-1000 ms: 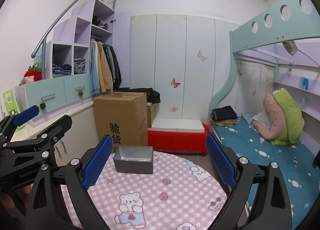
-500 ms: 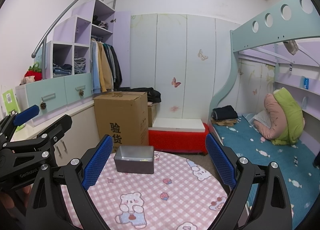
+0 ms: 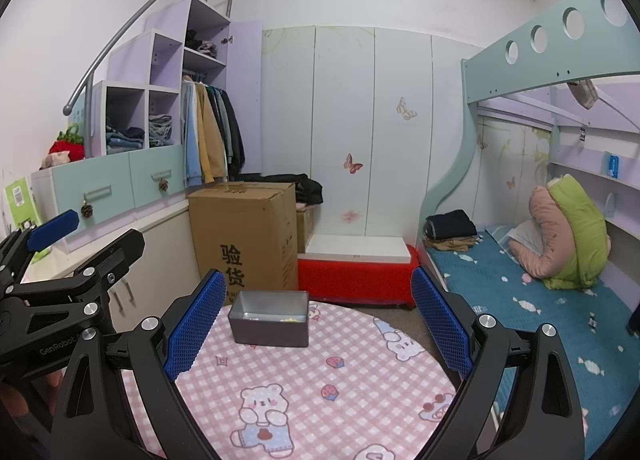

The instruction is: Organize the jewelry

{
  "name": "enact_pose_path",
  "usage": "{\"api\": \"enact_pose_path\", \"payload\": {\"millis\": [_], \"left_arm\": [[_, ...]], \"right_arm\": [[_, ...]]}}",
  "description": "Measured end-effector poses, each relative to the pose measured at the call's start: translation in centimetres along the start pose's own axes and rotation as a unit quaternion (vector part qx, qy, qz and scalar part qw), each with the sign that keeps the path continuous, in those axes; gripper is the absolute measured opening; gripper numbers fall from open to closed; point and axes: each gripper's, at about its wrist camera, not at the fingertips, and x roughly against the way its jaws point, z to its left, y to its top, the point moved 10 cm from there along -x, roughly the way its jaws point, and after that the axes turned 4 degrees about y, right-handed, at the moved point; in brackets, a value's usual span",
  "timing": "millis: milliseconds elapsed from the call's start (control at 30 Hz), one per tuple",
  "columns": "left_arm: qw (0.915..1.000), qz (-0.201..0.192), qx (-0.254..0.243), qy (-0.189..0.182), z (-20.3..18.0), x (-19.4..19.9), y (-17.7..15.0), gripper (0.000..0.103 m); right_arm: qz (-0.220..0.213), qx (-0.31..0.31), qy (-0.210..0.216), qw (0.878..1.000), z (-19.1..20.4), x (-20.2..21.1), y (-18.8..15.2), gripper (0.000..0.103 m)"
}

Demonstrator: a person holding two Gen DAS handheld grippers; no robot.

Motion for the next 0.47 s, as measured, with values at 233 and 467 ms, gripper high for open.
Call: {"api": "enact_pose_path", "payload": {"millis": [233,467], "left_arm": [[1.0,0.001,0.0,0.0,-0.01,-0.05,0.03,0.096],[1.0,0.006,0.002,-0.001,0.2,-0.24,0.0,0.096]], "right_arm": [[0.001,-0.001,0.0,1.0,0.14,-0.01,-0.08,0.091],[0.001,0.0,0.0,1.0,-0.04,-0.08,0.16,0.091]]}}
